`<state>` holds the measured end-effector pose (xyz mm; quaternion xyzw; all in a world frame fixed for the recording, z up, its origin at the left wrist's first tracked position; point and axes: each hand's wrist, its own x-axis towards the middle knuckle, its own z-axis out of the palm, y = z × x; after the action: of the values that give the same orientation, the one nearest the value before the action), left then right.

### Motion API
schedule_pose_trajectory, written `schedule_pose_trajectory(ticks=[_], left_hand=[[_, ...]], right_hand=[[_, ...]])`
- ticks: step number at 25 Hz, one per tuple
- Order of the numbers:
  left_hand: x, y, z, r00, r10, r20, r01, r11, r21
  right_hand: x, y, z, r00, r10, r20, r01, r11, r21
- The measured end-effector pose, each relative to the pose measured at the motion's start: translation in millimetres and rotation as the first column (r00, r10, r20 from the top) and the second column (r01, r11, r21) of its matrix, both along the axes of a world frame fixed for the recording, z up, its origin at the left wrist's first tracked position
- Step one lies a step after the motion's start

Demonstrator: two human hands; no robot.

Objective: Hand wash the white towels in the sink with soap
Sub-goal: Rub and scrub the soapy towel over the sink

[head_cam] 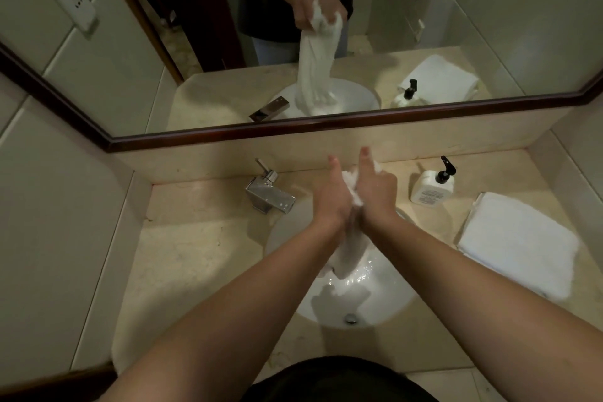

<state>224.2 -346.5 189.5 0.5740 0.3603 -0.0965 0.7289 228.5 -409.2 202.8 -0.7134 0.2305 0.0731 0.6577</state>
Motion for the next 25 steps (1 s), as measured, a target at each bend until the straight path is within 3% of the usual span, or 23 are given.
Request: schedule_pose_trajectory(ticks=[4,8,11,15,18,22,25], left_hand=[[-2,12,-1,0.994,0.092,-0.065,-0.093,0.995,-0.020],[-9,8,5,1.000,0.001,0.019,-0.002,0.999,0.042],[-10,20,1,0.994,0.093,-0.064,-0.096,0.994,-0.049],[-23,15,-5,1.000,-0.024,-0.013,0.024,1.000,-0.001],[-20,27,-11,0.997,0.042,-0.058,-0.047,0.996,-0.074],[-29,31,-14,0.998,-0.056,0.014,0.056,0.998,-0.013],[-32,36,-21,0.993,-0.114,-0.012,0.114,0.993,-0.015]], right_hand=[[-18,8,-5,0.993,0.119,-0.010,-0.119,0.992,-0.028],[-7,11,-5,0.999,-0.022,-0.049,0.022,1.000,0.008],[-23,17,-9,0.998,0.064,-0.025,-0.064,0.998,-0.008],[-21,19,-17,0.998,-0.057,-0.023,0.057,0.998,0.035],[-37,31,-21,0.998,0.038,-0.053,-0.040,0.998,-0.042],[-26,28,-15,0.997,-0.075,0.009,0.075,0.997,-0.011],[-23,26,-22,1.000,0.016,0.015,-0.015,0.996,-0.082]])
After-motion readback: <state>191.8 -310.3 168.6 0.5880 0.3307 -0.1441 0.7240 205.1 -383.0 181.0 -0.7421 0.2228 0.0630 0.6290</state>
